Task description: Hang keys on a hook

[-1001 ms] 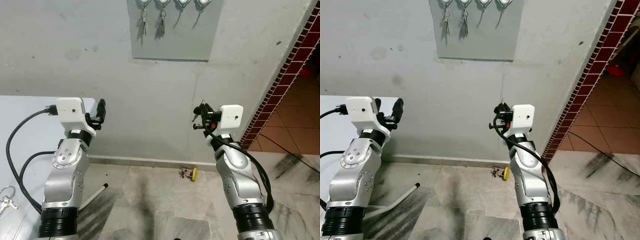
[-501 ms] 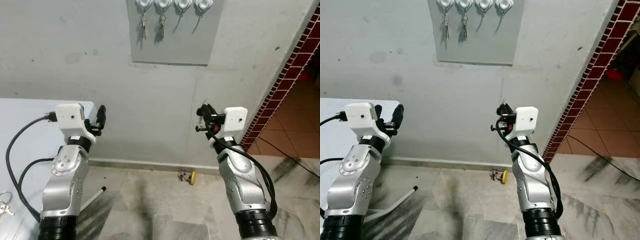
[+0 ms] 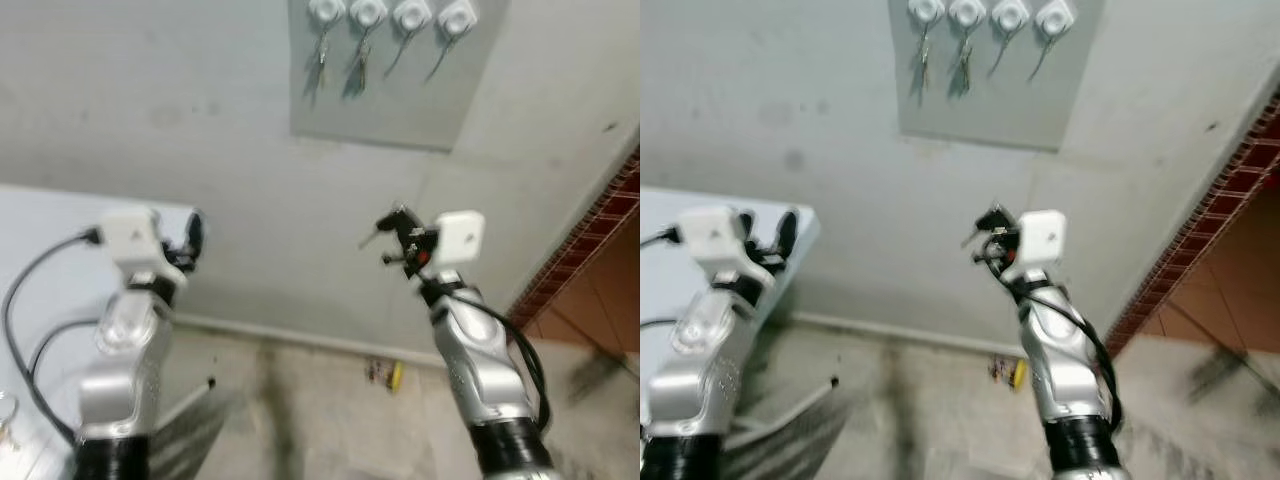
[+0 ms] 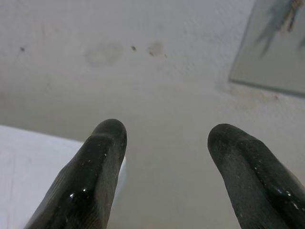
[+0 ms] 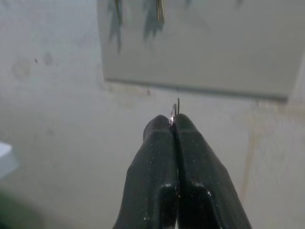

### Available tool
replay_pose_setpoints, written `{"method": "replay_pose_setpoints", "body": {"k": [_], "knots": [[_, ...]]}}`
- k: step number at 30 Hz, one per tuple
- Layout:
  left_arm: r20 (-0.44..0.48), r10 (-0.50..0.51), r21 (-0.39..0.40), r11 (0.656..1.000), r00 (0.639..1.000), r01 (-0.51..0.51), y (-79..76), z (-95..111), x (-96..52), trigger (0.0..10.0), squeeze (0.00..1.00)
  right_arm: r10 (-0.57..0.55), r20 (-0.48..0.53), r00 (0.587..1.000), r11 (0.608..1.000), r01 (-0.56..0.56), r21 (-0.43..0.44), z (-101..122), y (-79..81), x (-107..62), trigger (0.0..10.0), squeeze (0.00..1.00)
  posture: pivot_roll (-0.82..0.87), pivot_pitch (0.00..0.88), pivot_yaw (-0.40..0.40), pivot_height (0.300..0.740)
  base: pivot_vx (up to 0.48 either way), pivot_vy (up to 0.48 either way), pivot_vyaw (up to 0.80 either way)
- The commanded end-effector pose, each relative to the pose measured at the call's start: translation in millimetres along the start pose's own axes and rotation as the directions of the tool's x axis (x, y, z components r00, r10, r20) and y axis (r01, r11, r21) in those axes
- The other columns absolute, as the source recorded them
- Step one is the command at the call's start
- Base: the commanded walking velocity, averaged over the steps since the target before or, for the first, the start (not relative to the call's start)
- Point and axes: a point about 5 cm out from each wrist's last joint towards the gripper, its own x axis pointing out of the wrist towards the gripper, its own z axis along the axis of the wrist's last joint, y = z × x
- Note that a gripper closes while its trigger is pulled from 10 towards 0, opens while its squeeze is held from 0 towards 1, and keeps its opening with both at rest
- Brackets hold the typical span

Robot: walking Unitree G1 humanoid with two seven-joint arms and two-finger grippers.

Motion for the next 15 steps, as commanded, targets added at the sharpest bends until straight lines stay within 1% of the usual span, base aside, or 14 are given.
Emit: {"method": "replay_pose_setpoints", "body": {"k": [1, 15], "knots": [[0.007, 0.006, 0.015, 1.0, 1.0, -0.006, 4.6, 3.6, -0.6, 10.0, 0.0, 0.026, 0.006, 1.0, 1.0, -0.026, 0.013, 1.4, 6.1, 2.4, 10.0, 0.0, -0.08, 0.064, -0.033, 0.74, 0.461, 0.0, 0.0], [0.006, 0.005, 0.017, 1.0, 1.0, -0.005, 4.5, 2.8, -1.5, 10.0, 0.0, 0.038, 0.004, 0.999, 0.999, -0.038, 0.011, 1.8, 7.2, 2.3, 10.0, 0.0, -0.08, 0.062, -0.037, 0.74, 0.48, 0.0, 0.0]]}}
